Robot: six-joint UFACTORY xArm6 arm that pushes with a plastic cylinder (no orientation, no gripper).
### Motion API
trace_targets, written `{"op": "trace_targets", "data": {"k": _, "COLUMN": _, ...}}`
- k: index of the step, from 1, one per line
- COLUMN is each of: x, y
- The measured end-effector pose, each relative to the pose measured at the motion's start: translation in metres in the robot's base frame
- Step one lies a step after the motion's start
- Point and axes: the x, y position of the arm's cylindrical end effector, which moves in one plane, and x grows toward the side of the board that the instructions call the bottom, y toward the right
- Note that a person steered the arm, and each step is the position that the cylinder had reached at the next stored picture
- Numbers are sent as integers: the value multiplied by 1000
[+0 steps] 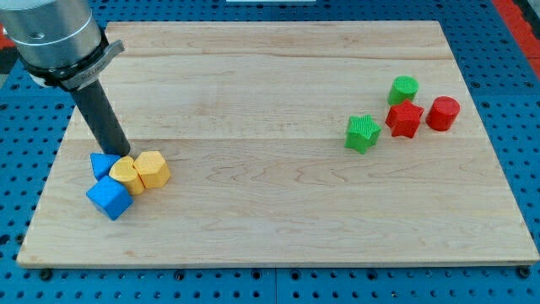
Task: Push the blue cube to the right of the yellow hexagon
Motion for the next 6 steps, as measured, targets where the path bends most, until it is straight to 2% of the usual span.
{"op": "trace_targets", "data": {"k": 2, "x": 1, "y": 2}}
{"op": "trace_targets", "data": {"k": 3, "x": 4, "y": -53}}
{"op": "trace_targets", "data": {"k": 4, "x": 49, "y": -65}}
{"op": "trace_targets", "data": {"k": 5, "x": 86, "y": -5}}
{"op": "trace_targets", "data": {"k": 6, "x": 73, "y": 47}}
